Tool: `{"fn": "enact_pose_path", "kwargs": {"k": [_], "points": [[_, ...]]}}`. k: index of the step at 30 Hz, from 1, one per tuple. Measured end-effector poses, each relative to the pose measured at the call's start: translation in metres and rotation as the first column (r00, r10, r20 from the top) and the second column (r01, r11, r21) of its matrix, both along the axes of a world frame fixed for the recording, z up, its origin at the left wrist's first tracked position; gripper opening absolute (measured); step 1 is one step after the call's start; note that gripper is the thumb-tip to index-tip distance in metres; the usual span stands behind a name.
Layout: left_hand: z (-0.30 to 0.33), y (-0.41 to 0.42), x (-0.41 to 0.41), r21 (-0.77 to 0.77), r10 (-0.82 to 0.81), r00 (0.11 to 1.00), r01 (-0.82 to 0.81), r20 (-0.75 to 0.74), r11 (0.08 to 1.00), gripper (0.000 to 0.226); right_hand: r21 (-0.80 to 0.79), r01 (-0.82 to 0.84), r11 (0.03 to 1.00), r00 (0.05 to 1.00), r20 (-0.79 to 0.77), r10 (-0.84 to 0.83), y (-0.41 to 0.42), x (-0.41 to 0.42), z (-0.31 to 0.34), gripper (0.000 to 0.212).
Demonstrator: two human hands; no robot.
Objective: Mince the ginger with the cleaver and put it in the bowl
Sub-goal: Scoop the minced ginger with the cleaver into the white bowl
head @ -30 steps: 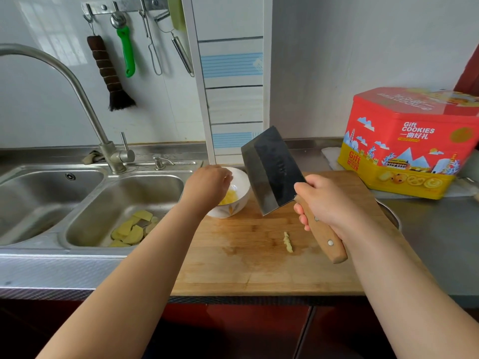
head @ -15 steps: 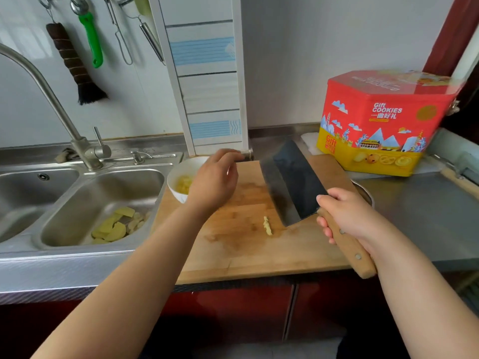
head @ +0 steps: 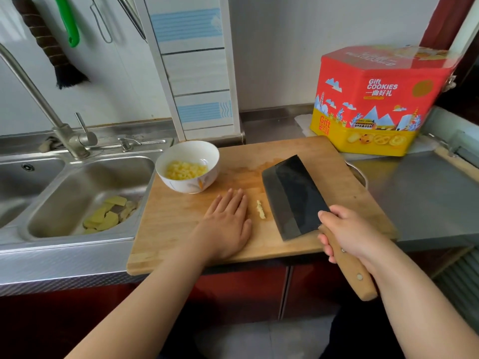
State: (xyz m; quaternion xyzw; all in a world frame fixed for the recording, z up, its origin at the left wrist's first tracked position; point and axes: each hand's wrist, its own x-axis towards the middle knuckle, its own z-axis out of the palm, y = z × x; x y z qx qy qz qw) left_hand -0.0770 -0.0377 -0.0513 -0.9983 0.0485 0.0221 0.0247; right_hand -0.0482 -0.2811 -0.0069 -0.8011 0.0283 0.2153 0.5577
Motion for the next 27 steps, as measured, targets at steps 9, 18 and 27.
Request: {"fn": "enact_pose_path", "kwargs": {"k": [9,18,27], "points": [[0.0,-0.018,-0.013,0.03,-0.04,0.999,0.039,0.019,0.999,0.082,0.017,0.002,1.0,0.999,-0.042,-0.002,0.027,-0.017,-0.012,0.046],[0.004,-0.022,-0.012,-0.074,-0.031,0.999,0.029,-0.032,0.997,0.071,0.068,0.014,0.998,0.999,-0.045,-0.011,0.035,-0.029,-0.012,0.037],[0.016,-0.021,-0.013,-0.314,-0.068,0.997,0.057,-0.025,0.948,0.061,0.195,0.053,0.979,0.991,-0.128,-0.028,0.035,-0.036,-0.013,0.04]]}}
